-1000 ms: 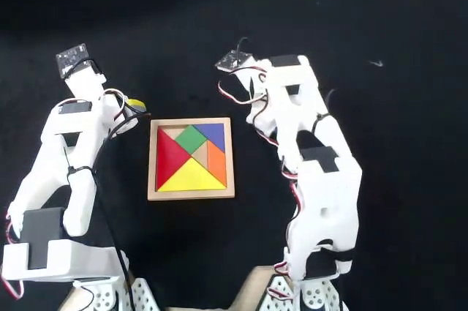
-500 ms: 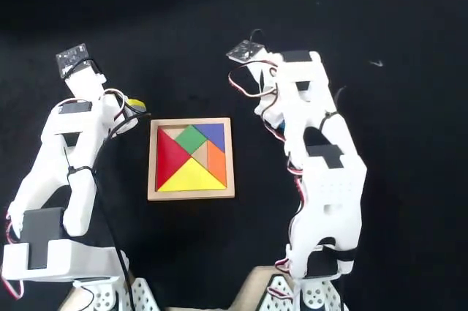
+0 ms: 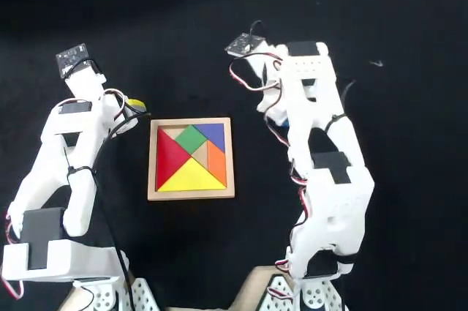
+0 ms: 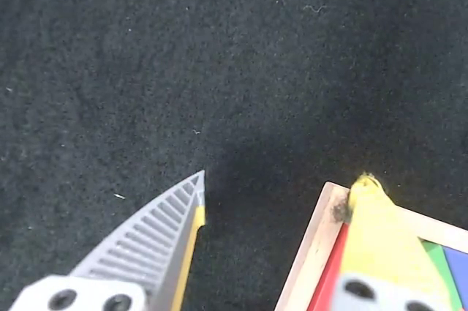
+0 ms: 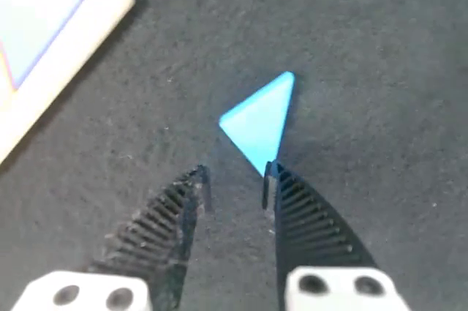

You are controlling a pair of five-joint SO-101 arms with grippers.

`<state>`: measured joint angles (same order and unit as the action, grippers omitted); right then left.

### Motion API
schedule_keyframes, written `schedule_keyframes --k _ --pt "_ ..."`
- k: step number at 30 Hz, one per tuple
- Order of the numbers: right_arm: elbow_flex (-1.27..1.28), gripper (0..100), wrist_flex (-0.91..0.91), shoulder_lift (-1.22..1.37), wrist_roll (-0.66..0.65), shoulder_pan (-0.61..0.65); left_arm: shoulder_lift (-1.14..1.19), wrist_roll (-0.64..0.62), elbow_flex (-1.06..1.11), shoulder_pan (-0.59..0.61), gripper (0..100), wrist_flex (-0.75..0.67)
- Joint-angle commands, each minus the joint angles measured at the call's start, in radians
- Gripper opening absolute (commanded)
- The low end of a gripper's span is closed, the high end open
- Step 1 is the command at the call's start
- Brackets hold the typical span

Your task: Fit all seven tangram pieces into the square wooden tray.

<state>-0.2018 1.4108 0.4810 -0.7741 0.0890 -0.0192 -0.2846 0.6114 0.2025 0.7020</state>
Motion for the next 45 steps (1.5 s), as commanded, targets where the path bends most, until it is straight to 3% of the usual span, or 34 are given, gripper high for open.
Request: schedule_keyframes --k 1,5,36,41,45 --pt "-0.007 12.4 -0.012 -0.008 0.041 0.017 -0.044 -0.012 -0.016 0.004 30 -0.017" --pt "-0.007 12.7 -0.055 0.028 0.087 0.017 -0.044 -0.012 -0.016 0.004 30 -0.017" --pt "-0.041 12.9 -0.061 0.136 0.089 0.043 -0.044 -0.012 -0.016 0.004 30 -0.017" --pt "-0.177 12.4 0.107 0.038 0.100 -0.051 -0.044 -0.012 -0.016 0.004 30 -0.017" --pt "-0.364 12.3 0.212 -0.111 0.256 -0.166 -0.044 -0.012 -0.016 0.004 30 -0.020"
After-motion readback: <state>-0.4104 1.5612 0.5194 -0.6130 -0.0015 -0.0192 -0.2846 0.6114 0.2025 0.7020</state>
